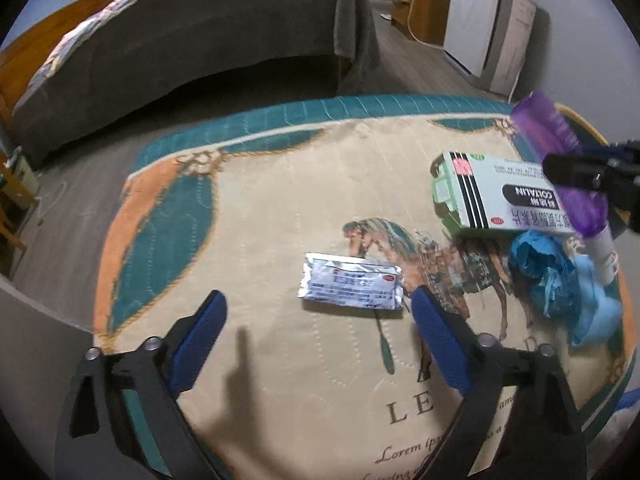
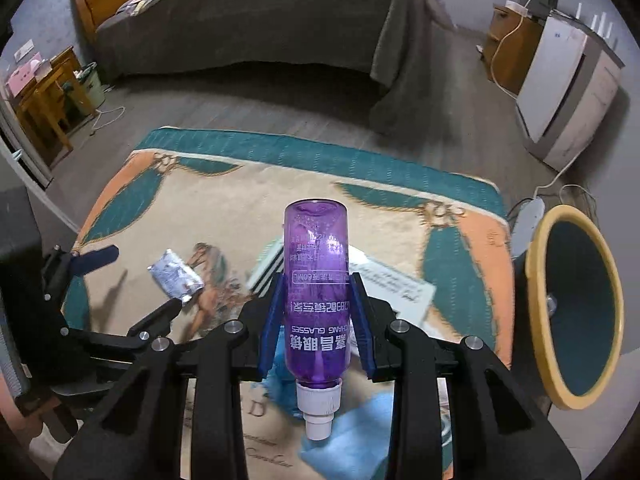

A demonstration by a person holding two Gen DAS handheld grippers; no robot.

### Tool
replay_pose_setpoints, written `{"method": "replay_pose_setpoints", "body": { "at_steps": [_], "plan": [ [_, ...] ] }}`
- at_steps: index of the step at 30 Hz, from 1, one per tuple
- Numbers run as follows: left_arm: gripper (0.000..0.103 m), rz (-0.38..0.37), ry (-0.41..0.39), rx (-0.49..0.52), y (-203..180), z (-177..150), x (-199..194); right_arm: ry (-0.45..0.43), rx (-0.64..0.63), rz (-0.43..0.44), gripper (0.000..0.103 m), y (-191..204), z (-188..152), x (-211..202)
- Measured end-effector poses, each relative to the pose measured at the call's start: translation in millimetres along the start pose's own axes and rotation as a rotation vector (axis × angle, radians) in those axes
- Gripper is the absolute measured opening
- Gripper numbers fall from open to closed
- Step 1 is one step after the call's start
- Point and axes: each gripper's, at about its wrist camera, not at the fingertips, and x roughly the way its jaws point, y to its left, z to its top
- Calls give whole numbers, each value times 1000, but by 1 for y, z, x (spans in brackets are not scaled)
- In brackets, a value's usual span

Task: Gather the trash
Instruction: 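Grasp the purple spray bottle with the right gripper while the left grasps the foil blister pack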

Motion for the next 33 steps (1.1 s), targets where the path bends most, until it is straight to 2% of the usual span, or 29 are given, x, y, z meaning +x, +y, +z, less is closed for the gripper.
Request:
{"method": "replay_pose_setpoints", "body": {
  "at_steps": [4, 10, 13, 16, 25, 33],
  "plan": [
    [74, -16, 19, 5, -3, 0, 9, 10, 22, 10, 32, -6, 1, 3],
    [73, -11, 25, 30, -9, 1, 14, 10, 14, 19, 32, -7, 1, 5],
    [63, -15, 25, 31, -9, 3, 15, 10, 21, 19, 32, -9, 1, 4],
    [63, -34, 17, 36, -10, 4, 13, 11, 31, 18, 32, -12, 0, 3],
    [63, -20, -72, 53, -25, 23, -13, -14, 65, -10, 32, -27, 6, -15],
    [63, -63, -189, 94, -67, 60, -55, -88, 36, -84, 32, -63, 28, -90]
  ]
}}
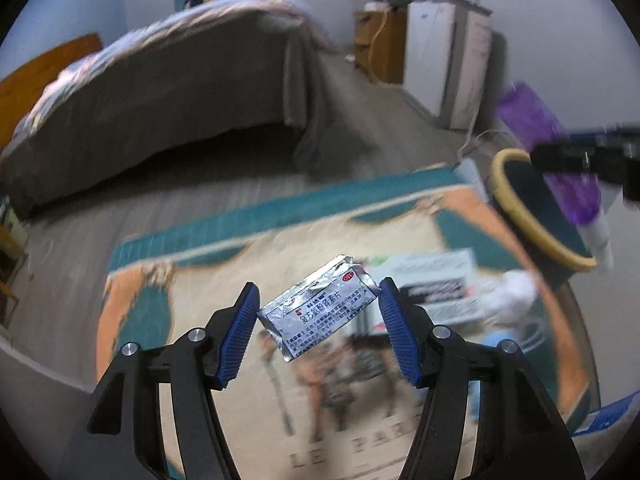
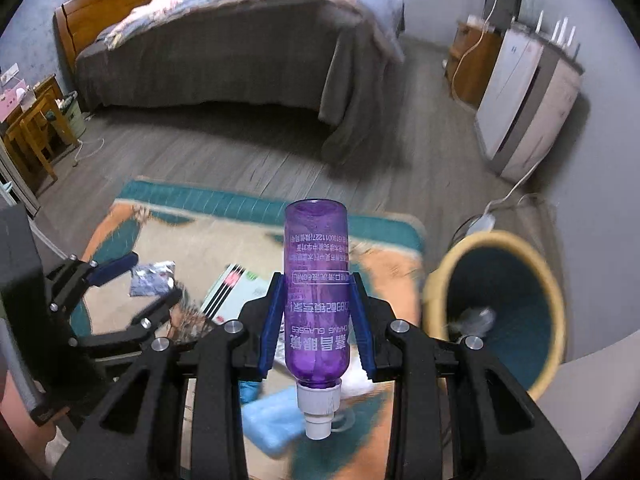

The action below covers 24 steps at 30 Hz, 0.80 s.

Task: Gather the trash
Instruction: 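Grasp the purple spray bottle with the right gripper while the left grasps the foil blister pack, then carry the spray bottle and blister pack over the bin with both grippers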

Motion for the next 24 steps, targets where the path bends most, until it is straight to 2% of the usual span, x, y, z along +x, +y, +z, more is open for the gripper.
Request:
{"method": "replay_pose_setpoints", "body": {
  "at_steps": [5, 8, 10, 16, 24],
  "plan": [
    [63, -23, -39, 55, -31, 13, -13, -51, 6, -30, 32, -44, 1, -35],
    [63, -40, -53, 88, -51, 17, -16, -58, 90, -45, 32, -81, -9, -39],
    [63, -54, -60, 112, -64, 19, -16, -43, 167, -37, 32, -107, -15, -34],
    [63, -102, -67, 163, -101, 25, -12, 2, 271, -78, 32, -156, -28, -9],
    [63, -142, -61, 209, -133, 28, 1, 41, 303, -118, 32, -189, -43, 16]
  ]
}}
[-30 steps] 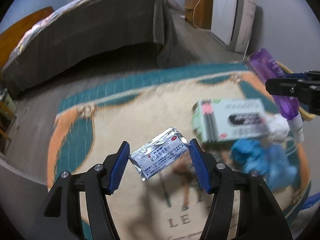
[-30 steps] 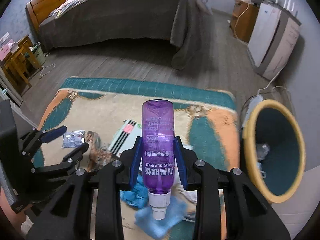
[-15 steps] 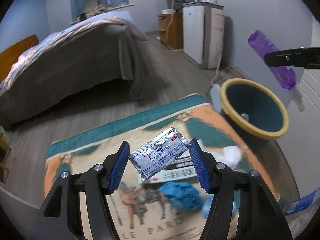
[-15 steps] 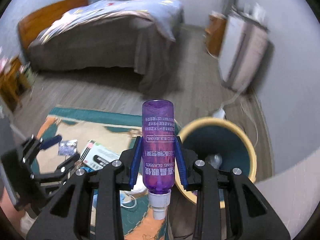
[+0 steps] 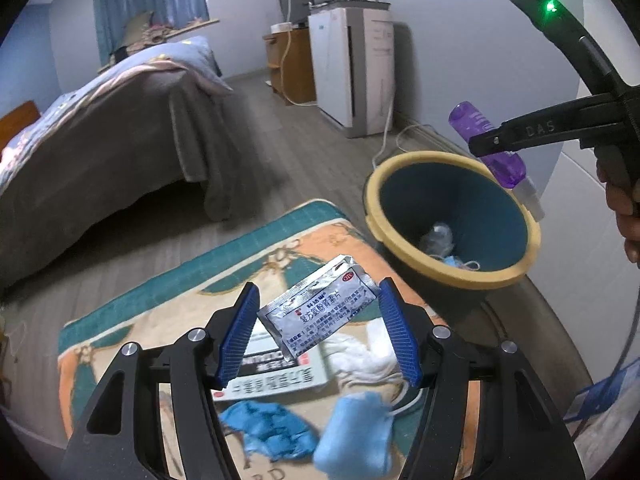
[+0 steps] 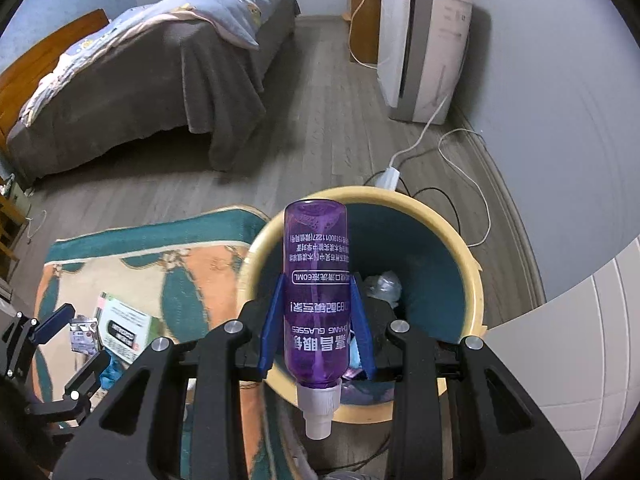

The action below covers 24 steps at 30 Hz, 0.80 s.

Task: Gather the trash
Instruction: 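Carry the spray bottle and blister pack over the bin with both grippers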

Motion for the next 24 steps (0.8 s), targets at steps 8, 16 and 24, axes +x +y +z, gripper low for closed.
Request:
{"method": "replay_pose_setpoints", "body": {
  "at_steps": [8, 16, 24],
  "plan": [
    [63, -40, 15, 21, -20, 14, 18, 51, 58, -17, 32, -27, -9, 24],
    [63, -103, 25, 45, -49, 39, 32, 38, 81, -100, 32, -40, -13, 33],
    [63, -118, 48, 115, -73, 63, 57, 37, 136, -131, 32, -58, -16, 35]
  ]
}}
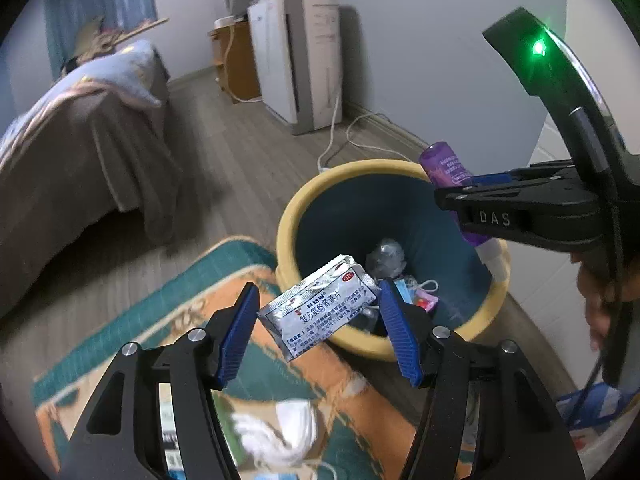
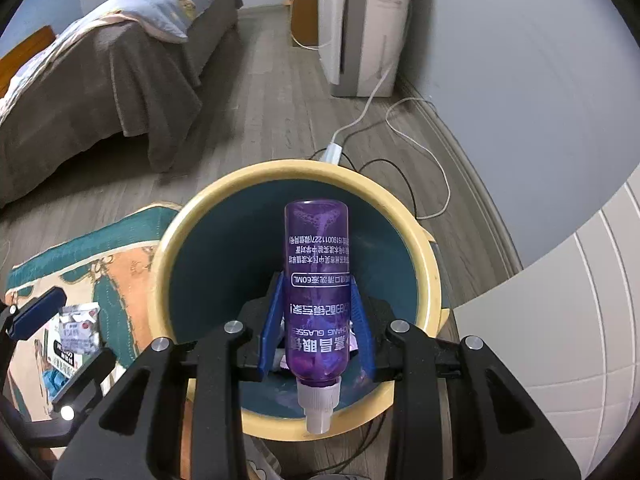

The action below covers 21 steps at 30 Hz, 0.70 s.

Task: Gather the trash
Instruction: 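Carry the spray bottle and blister pack over the bin with both grippers, then open both grippers to drop the bottle and blister pack into the bin, then move both open tools back over the mat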

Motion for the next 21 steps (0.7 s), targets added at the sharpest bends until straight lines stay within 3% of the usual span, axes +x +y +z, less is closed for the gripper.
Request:
{"method": "replay_pose_setpoints", "body": {
  "at_steps": [11, 16, 21],
  "plan": [
    [63, 6, -31, 55, -10, 29, 23, -58, 63, -5, 32, -12, 6, 0],
    [68, 14, -68, 21, -8, 36, 21, -108, 82, -14, 34, -14, 9, -7],
    [81, 30, -68, 28, -5, 31, 17, -125, 87, -26, 51, -15, 11, -9]
  ]
}}
